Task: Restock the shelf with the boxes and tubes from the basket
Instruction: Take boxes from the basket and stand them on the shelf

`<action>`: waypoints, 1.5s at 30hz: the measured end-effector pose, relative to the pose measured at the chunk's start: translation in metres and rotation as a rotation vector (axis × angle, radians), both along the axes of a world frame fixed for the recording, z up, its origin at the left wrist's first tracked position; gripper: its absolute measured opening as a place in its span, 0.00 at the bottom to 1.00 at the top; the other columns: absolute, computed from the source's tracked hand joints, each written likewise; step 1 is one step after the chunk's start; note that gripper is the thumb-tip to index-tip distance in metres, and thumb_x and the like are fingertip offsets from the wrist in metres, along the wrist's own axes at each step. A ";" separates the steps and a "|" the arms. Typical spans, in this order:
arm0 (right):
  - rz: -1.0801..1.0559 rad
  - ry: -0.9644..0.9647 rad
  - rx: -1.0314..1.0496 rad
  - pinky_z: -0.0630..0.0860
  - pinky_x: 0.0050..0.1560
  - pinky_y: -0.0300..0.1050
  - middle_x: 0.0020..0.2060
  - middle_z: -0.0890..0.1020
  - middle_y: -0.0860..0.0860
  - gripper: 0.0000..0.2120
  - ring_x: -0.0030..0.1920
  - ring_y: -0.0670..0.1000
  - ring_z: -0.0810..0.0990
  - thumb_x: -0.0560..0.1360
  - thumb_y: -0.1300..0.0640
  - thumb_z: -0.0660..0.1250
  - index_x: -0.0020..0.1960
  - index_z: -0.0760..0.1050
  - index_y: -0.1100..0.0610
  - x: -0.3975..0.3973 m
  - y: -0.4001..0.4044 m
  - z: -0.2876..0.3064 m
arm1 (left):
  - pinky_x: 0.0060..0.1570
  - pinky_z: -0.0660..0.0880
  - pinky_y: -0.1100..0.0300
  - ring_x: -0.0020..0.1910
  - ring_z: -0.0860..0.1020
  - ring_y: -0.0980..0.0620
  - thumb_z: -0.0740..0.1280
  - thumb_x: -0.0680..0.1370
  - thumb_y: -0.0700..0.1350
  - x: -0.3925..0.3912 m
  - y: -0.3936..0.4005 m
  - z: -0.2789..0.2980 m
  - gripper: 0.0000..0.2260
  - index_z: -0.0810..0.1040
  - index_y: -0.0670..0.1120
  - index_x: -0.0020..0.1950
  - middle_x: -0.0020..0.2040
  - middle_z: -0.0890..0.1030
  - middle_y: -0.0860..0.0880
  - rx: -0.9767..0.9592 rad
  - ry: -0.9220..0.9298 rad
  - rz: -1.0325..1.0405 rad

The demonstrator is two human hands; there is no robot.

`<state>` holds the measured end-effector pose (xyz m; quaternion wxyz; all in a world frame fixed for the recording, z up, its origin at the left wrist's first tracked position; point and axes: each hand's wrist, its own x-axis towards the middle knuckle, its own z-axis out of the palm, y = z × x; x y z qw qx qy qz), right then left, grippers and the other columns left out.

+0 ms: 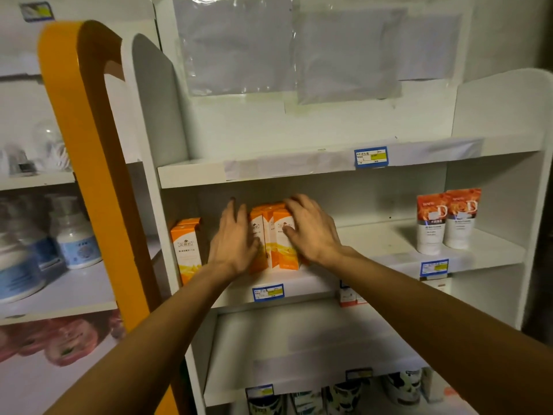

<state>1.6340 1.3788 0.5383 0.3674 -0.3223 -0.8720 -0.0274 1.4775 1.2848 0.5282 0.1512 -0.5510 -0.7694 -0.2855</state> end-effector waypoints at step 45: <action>-0.358 -0.661 -1.162 0.74 0.63 0.53 0.66 0.74 0.58 0.27 0.63 0.59 0.74 0.77 0.43 0.65 0.70 0.68 0.57 0.357 -0.058 -0.501 | 0.54 0.76 0.54 0.57 0.78 0.47 0.65 0.78 0.56 0.304 0.043 -0.452 0.20 0.74 0.49 0.67 0.61 0.79 0.48 -1.228 0.103 -0.743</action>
